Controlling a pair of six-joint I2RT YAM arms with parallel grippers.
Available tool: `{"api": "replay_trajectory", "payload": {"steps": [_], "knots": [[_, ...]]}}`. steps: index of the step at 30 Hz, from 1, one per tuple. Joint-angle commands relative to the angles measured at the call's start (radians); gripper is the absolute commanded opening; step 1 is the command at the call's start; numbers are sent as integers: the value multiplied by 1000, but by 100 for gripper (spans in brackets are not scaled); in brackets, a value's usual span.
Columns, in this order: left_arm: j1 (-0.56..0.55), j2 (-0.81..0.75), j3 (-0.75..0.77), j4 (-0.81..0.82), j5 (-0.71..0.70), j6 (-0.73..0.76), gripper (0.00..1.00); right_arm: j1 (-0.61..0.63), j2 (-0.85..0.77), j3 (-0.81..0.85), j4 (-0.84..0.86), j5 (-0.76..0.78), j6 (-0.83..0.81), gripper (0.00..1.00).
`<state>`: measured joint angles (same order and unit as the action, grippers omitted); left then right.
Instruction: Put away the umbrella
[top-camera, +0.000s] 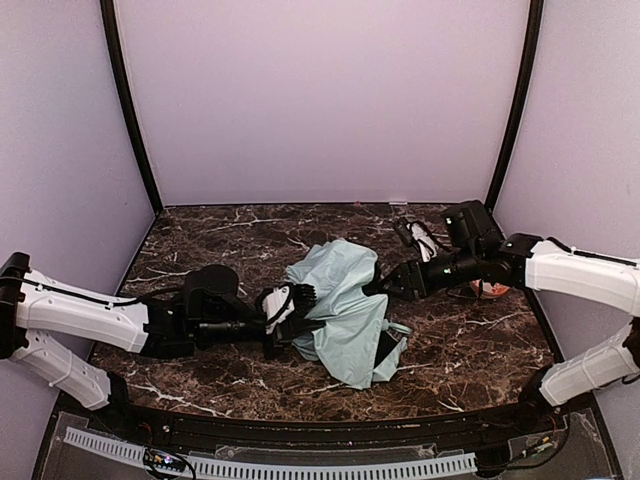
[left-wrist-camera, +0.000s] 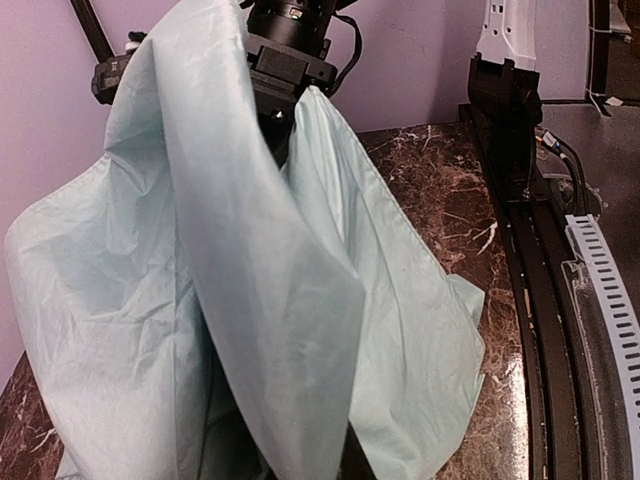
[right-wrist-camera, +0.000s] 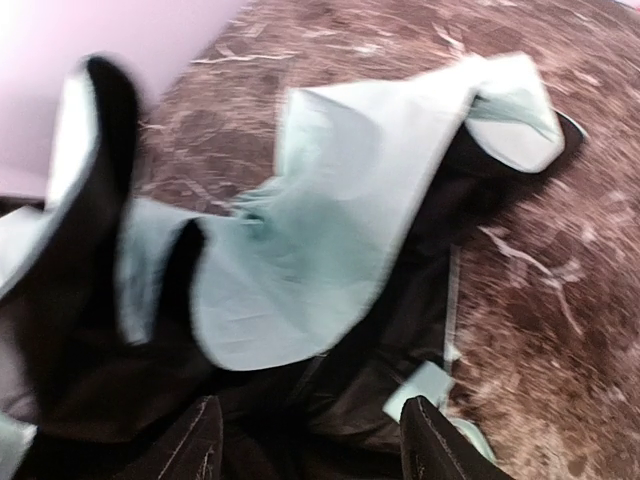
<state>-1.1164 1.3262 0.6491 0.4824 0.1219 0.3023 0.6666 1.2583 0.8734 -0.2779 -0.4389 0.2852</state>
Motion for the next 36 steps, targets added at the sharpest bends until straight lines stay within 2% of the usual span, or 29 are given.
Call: {"api": "replay_trajectory", "payload": {"steps": [1,6,9,14,16,19,23,27,31,34,36], "knots": [[4,38,-18,20,-9,-2,0,-30,77,52,-29,209,-5,62],[9,155,44,20,-39,9,0,-42,175,88,-1,201,-4,62],[20,219,97,7,-36,3,0,-42,154,60,32,162,-8,62],[49,281,98,26,5,-2,0,-42,90,7,6,202,-25,64],[56,302,102,25,27,3,8,-42,104,-2,-5,202,-24,64],[56,319,130,-46,53,13,35,-43,115,10,-16,249,-12,64],[56,256,149,-154,100,2,56,-44,95,60,-26,345,7,65],[51,158,156,-291,114,16,62,-43,61,135,-81,453,-8,65],[50,31,142,-356,122,24,69,-31,23,196,-118,407,-63,64],[50,-39,118,-325,154,26,73,-11,14,208,-104,363,-88,65],[55,-52,92,-242,84,-7,78,-8,34,208,-77,346,-84,66]]}}
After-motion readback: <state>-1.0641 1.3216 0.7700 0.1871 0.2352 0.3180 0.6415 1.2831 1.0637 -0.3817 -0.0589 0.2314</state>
